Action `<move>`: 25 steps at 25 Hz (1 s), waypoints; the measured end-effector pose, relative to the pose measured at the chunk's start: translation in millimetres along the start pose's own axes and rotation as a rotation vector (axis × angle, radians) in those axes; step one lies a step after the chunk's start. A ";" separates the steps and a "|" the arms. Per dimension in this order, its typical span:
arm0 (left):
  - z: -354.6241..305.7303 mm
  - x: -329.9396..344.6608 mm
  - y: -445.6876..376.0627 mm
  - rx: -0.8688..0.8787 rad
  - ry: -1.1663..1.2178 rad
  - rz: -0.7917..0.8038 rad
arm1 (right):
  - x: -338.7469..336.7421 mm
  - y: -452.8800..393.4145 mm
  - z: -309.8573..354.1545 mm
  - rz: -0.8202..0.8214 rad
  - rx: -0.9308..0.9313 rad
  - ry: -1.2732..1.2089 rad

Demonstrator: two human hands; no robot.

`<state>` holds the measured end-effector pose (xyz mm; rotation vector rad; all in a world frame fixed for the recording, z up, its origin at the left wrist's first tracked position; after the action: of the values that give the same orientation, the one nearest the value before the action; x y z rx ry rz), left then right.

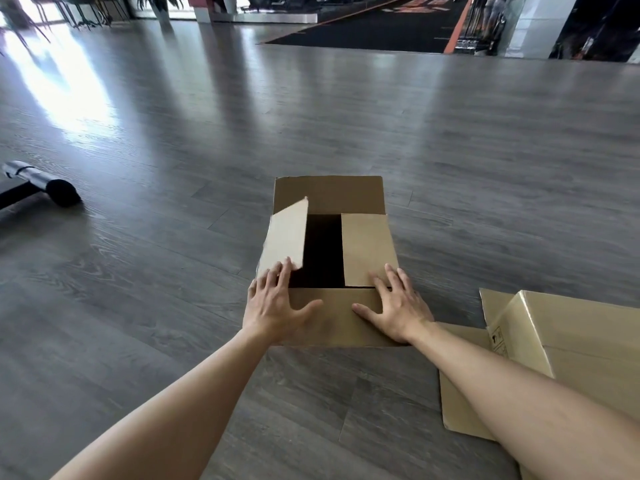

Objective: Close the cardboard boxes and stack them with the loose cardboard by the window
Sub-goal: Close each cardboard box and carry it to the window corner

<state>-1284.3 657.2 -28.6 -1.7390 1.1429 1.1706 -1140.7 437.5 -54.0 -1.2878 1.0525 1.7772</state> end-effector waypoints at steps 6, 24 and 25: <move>-2.0 14.4 -5.2 -0.045 -0.158 0.319 | -6.6 2.7 -2.5 0.022 -0.020 0.028; -24.9 -46.2 -15.5 -0.086 -0.117 0.307 | -76.8 2.1 13.4 0.338 -0.223 0.030; -24.5 -60.0 -23.8 -0.065 -0.105 0.255 | -85.5 -2.5 13.5 0.345 -0.210 -0.028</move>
<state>-1266.1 659.0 38.0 -1.5923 1.3021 1.4488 -1121.1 444.6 30.0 -1.2558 1.1497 2.2080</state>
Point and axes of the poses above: each hand's wrist, its own y-axis away from the middle knuckle, its own x-axis out of the palm, z = x × y, the point moved 2 cm from there along -y, towards the middle knuckle, and after that the axes turned 10 degrees about x, right-handed, at the moved point
